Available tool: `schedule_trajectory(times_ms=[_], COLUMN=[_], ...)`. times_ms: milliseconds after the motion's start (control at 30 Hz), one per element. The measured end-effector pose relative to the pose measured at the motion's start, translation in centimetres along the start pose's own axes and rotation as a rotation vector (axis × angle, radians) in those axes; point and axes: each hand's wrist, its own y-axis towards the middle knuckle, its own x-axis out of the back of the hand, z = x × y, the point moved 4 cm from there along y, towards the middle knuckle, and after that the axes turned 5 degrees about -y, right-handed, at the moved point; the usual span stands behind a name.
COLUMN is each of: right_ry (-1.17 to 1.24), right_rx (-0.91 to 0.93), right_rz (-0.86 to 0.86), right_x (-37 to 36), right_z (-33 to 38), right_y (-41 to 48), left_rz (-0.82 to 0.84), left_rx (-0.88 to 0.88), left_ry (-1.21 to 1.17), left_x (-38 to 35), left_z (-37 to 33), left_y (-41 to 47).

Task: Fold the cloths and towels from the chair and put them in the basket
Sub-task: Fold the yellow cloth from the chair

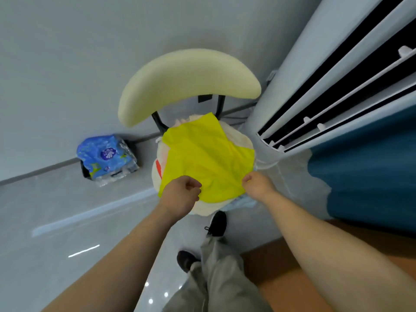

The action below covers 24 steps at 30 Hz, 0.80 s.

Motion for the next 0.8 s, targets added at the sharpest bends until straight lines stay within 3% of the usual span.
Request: schedule_trajectory(times_ms=[200, 433, 567, 700, 800], right_ry=[-0.011, -0.025, 0.155, 0.19, 0.217], right_rx=[0.037, 0.14, 0.173, 0.326, 0.544], right_rz=[-0.09, -0.19, -0.208, -0.28, -0.335], right_x=[-1.4, -3.7, -5.4, -5.1, -4.2], right_z=[-1.4, -0.3, -0.4, 0.2, 2.0], right_y=[7.3, 17.2, 19.8, 19.7, 16.3], left_rz=[-0.049, -0.172, -0.269, -0.391, -0.489], left_rx=[0.002, -0.169, -0.272, -0.368, -0.397], left_ry=[-0.147, -0.282, -0.337, -0.376, -0.405], left_x=[-5.1, -11.5, -13.7, -15.8, -16.9], left_z=[3.0, 6.2, 8.5, 11.2, 13.6], left_y=[5.0, 11.7, 13.1, 11.1, 7.6])
